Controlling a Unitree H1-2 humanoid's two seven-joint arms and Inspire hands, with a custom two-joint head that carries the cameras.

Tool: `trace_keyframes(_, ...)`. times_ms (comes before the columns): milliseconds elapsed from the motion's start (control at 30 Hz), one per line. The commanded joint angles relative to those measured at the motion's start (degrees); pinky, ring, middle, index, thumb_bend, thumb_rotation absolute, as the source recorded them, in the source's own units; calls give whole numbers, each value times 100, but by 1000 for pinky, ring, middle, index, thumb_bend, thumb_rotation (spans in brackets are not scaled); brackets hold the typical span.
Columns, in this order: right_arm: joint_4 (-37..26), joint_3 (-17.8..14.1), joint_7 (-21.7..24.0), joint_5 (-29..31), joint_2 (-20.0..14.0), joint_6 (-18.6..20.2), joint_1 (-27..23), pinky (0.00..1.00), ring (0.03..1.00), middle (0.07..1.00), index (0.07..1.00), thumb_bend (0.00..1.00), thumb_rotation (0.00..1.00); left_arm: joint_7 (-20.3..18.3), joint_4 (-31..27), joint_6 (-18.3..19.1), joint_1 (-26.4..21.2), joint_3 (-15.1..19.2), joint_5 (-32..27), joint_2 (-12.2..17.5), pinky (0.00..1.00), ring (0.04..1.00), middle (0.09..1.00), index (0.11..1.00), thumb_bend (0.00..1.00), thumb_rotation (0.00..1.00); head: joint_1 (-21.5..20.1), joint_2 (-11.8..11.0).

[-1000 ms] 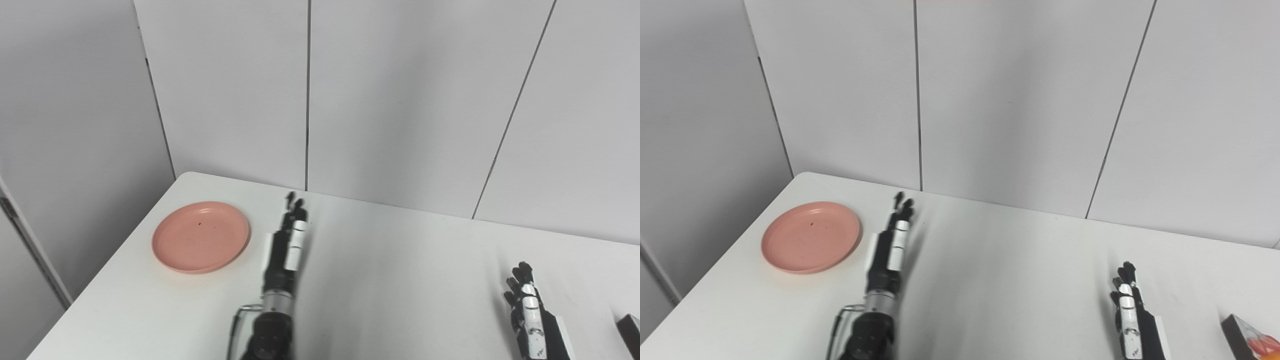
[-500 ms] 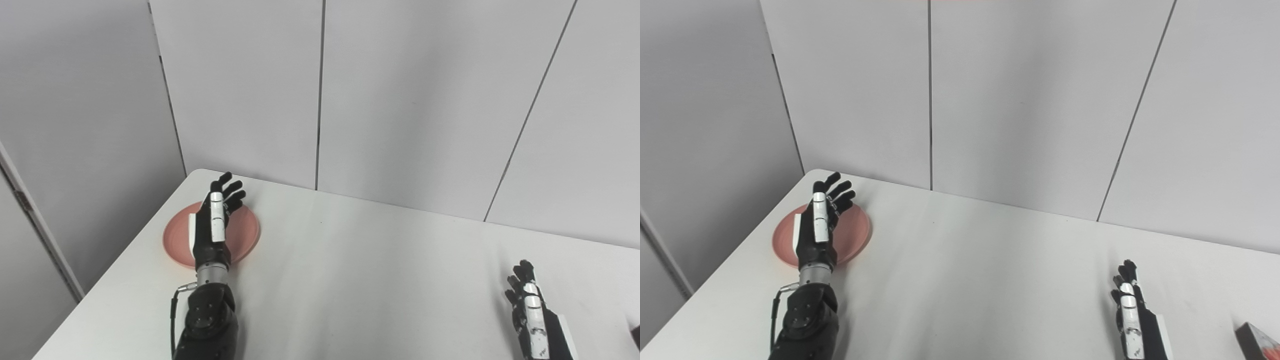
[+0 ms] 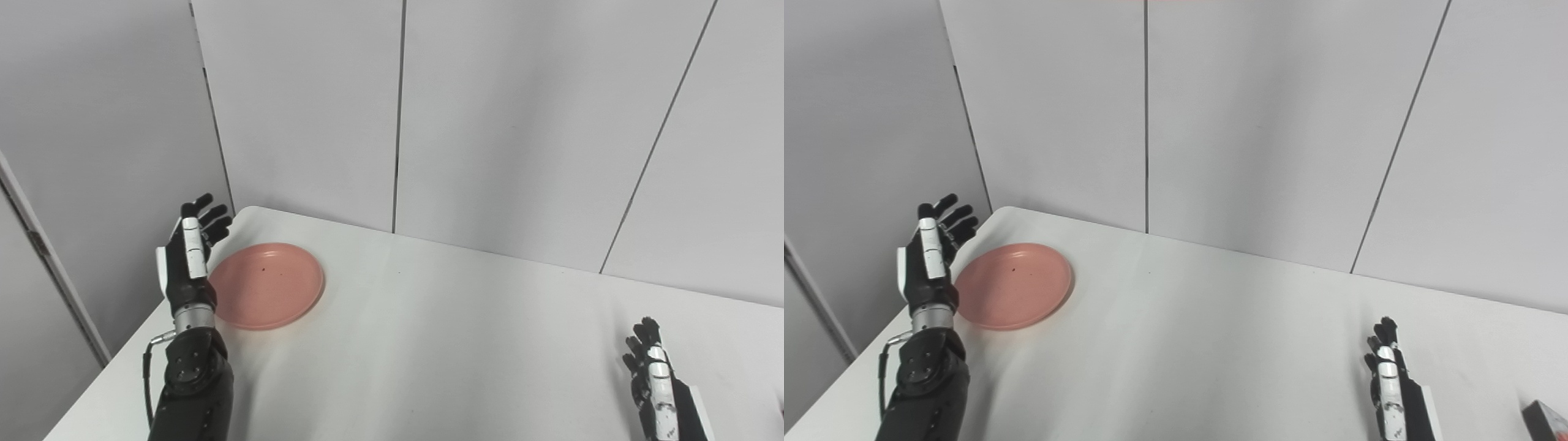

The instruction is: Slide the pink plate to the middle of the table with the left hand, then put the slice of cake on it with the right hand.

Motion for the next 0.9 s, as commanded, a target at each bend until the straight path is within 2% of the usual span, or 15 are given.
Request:
trace_keyframes(0,-268,-57,-44,81,52,38,-62,1000,1000,1000,1000,394,988,83,-29,-148,-59,46,208,309,748,707,714,728,875,1000,-6,-9)
trace_keyframes(100,-366,-100,-74,175,110,81,-24,1000,1000,1000,1000,396,893,66,22,-13,51,70,253,488,782,729,729,748,902,1000,4,11)
trace_keyframes(200,-409,-106,-92,191,125,113,-23,1000,1000,1000,1000,385,859,31,103,46,112,94,221,612,824,750,743,765,884,1000,4,11)
trace_keyframes(400,-534,-72,-58,215,96,226,-5,1000,1000,1000,1000,371,884,-52,406,40,126,29,249,794,868,774,754,778,861,1000,-1,79)
trace_keyframes(600,-611,-67,-118,145,111,219,14,1000,1000,1000,1000,354,903,-234,599,169,91,1,59,814,878,826,804,813,886,1000,12,84)
trace_keyframes(767,-647,-71,-186,102,152,174,20,1000,1000,1000,1000,332,898,-479,817,119,35,-59,-84,822,896,851,832,831,910,1000,-21,121)
trace_keyframes(867,-642,-73,-179,131,150,175,14,1000,1000,1000,1000,327,897,-730,921,145,12,-110,-232,824,986,919,886,884,902,1000,-7,147)
